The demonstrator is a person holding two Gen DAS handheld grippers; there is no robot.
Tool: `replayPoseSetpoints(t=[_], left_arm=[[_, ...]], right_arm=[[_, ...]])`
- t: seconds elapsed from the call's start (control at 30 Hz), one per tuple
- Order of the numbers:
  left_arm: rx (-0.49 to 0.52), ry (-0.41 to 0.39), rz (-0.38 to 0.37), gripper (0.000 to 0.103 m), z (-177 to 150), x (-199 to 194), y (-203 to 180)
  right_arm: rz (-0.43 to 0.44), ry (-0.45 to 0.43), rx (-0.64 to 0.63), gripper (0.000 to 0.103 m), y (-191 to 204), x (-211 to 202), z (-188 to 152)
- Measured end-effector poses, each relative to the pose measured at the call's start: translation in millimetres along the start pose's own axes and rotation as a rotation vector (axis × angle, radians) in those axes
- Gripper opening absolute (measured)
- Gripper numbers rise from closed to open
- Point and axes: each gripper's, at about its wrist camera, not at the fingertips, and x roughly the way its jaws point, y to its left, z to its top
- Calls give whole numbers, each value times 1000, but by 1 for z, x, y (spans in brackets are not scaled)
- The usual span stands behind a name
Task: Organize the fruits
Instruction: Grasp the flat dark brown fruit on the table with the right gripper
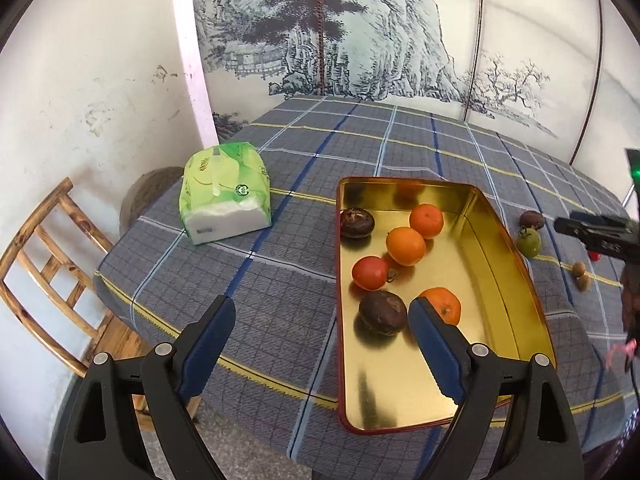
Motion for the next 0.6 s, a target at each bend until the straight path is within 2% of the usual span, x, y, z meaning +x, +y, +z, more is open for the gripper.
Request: replayPoseSetpoints(t=[0.17,0.37,0.5,0.6], left_arm=[[28,-2,16,89,2,0,-6],[42,14,17,89,7,6,-12],[72,22,17,89,9,9,-24],[106,28,17,89,11,8,-36]], right_arm=[[-41,34,-15,54,-10,35,16],[-35,91,7,52,-22,67,22],[-8,134,2,40,-22,84,22],[4,133,12,38,-26,81,18]])
